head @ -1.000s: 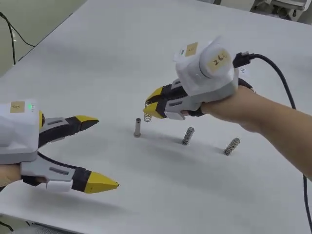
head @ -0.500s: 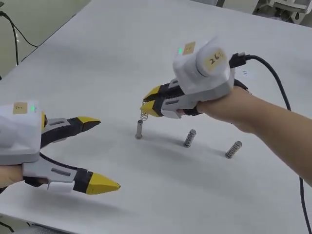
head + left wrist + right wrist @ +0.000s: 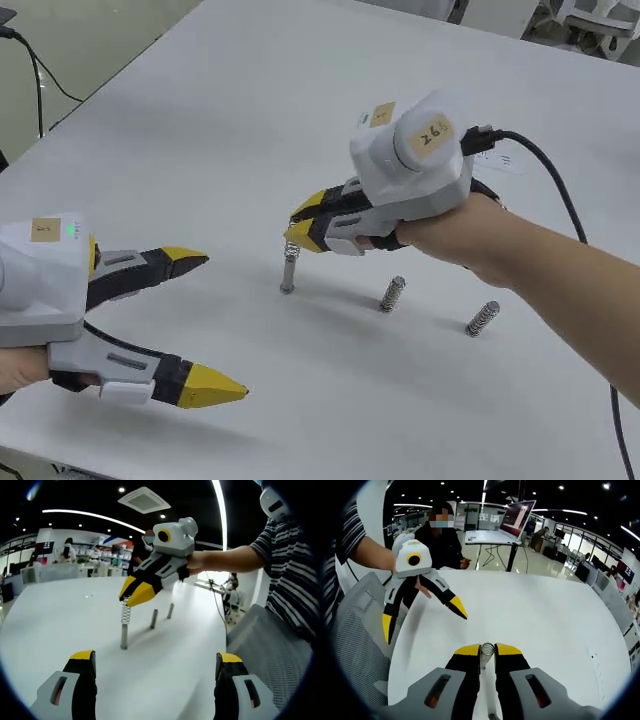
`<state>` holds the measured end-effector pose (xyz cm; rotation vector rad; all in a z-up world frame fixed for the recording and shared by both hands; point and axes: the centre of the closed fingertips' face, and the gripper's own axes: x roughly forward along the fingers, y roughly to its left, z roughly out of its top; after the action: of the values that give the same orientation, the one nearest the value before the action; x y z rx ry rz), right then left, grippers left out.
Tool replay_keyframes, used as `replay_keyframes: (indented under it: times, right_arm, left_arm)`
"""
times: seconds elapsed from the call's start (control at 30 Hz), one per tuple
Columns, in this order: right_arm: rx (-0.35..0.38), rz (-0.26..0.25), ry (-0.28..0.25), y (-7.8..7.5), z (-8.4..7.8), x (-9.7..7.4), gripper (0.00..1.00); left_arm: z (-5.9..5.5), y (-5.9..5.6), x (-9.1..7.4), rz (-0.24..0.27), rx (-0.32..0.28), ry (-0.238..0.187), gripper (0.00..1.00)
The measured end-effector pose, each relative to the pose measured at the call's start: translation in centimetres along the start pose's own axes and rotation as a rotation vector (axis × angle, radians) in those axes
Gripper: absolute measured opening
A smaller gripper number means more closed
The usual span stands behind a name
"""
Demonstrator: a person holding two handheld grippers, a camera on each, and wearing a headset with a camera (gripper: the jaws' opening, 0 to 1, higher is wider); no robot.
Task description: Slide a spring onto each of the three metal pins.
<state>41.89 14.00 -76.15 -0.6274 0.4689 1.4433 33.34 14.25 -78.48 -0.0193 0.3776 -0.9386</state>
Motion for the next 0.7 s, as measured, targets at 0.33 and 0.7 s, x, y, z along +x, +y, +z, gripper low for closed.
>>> replay_keyframes:
  times: [0.33, 0.7]
  right_arm:
    - [0.027, -0.001, 0.004, 0.1, -0.6, 0.1, 0.07]
    - [0.029, 0.007, 0.031, 0.6, -1.7, 1.1, 0.07]
  left_arm:
    - [0.1, 0.1, -0.1, 0.006, 0.002, -0.006, 0.96]
    - [0.0, 0.1, -0.1, 0.006, 0.001, -0.004, 0.96]
